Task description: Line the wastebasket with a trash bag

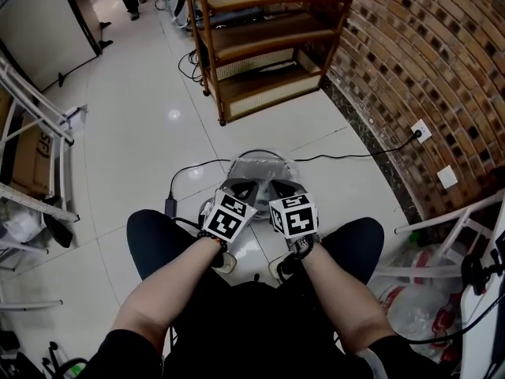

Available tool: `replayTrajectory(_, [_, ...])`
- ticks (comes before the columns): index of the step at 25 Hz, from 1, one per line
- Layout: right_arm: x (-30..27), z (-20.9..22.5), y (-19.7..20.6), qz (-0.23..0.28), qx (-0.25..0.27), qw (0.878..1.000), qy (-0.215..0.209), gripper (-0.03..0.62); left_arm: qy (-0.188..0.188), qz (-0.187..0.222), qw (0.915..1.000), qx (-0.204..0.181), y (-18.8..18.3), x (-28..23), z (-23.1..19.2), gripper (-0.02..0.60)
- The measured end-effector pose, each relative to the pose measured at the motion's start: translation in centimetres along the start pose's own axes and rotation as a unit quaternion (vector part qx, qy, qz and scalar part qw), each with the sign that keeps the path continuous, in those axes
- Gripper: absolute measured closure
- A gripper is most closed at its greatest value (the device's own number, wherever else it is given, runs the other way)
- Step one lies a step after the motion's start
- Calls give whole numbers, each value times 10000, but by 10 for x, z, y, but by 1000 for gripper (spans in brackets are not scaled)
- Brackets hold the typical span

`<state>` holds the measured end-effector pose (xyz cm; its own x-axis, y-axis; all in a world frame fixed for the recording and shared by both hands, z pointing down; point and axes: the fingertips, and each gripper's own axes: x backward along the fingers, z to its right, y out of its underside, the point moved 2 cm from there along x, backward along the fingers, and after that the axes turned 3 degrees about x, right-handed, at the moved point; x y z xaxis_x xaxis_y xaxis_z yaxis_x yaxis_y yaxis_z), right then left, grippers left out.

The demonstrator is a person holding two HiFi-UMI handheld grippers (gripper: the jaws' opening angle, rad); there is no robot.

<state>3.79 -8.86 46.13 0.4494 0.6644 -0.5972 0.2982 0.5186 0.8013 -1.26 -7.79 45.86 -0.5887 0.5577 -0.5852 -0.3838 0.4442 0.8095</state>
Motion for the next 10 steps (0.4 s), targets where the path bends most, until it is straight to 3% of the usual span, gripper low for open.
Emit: replayTrajectory(10, [6,-3,-1,3,23,10000,34,593,-4,33,10000,4,-2,6,3,580])
